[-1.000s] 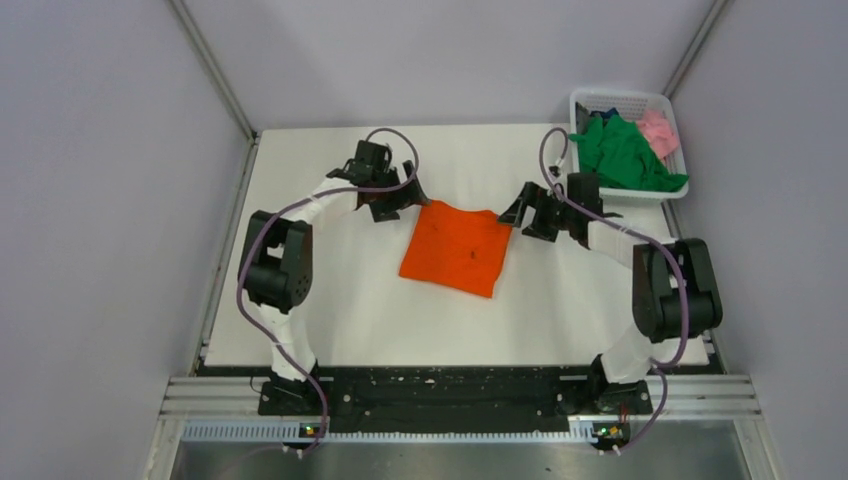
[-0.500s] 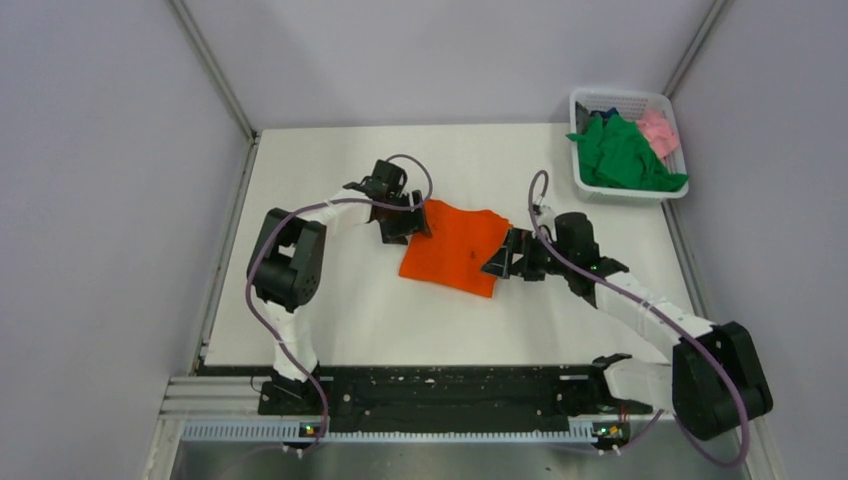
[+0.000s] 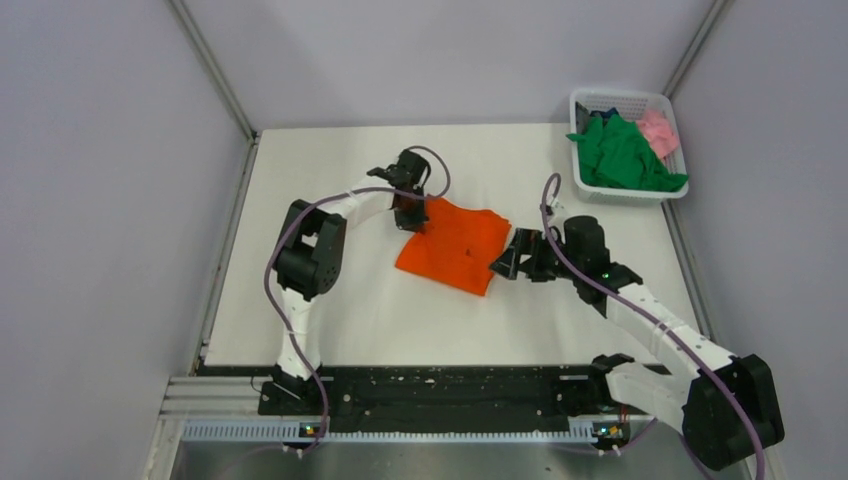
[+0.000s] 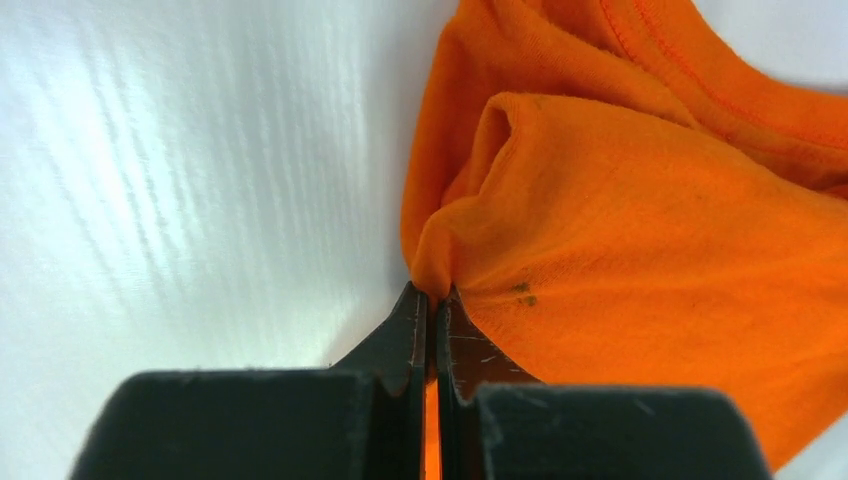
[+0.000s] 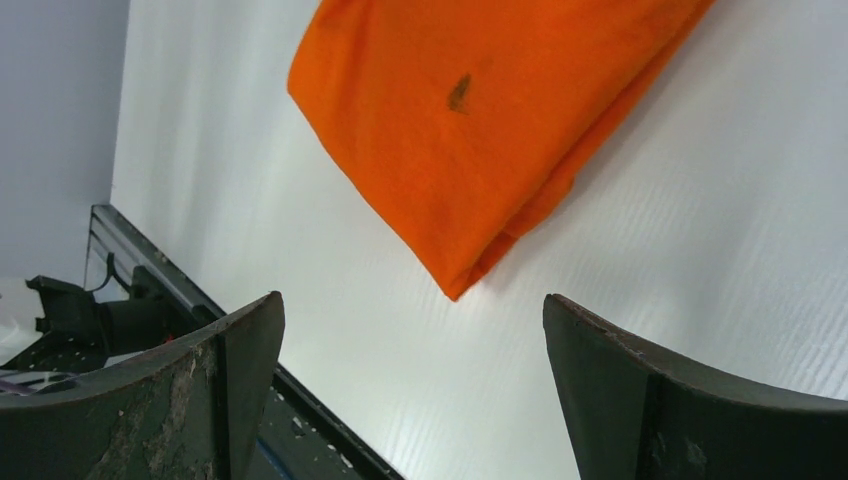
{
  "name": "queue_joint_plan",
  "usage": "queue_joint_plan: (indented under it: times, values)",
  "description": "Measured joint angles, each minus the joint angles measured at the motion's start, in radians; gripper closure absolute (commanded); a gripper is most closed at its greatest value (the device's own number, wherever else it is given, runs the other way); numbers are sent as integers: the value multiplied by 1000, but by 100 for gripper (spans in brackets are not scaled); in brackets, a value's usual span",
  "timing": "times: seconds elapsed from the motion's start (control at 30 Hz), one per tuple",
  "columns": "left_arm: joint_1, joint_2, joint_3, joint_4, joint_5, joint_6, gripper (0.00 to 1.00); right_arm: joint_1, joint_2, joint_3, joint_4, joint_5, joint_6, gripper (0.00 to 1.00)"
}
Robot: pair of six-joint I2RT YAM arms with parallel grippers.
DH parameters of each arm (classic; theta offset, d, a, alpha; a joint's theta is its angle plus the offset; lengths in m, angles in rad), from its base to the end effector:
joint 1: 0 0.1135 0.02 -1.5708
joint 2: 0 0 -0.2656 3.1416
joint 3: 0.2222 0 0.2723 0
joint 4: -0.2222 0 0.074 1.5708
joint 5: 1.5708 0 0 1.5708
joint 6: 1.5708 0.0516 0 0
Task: Fold and stack the t-shirts
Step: Put the neatly folded tshirt into the corner of the board with the left arm
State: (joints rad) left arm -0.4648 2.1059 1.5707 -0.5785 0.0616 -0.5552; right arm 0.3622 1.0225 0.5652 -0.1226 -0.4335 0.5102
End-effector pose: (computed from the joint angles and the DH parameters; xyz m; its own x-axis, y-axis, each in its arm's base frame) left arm 0.4186 -0.2135 0.1455 -0.9303 -0.1221 -0.3459 -0.0220 0.9599 -0.2796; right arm 0.2237 0.1079 0.2105 -0.7646 0.1842 -0.6176 -0.3171 0.7267 0.6094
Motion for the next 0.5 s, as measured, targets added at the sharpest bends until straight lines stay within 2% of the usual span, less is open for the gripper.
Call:
queue_joint_plan:
  times: [0.13, 0.23, 0.5]
  values:
    - [2, 32, 79, -79, -138, 2, 100, -1, 0, 4, -44, 56, -17, 1]
    - [43, 53, 126, -124, -252, 6, 100, -1, 0, 8, -64, 83, -32, 1]
    - [294, 162, 357, -229, -519, 80, 100, -1, 9, 59, -125, 142, -87, 1]
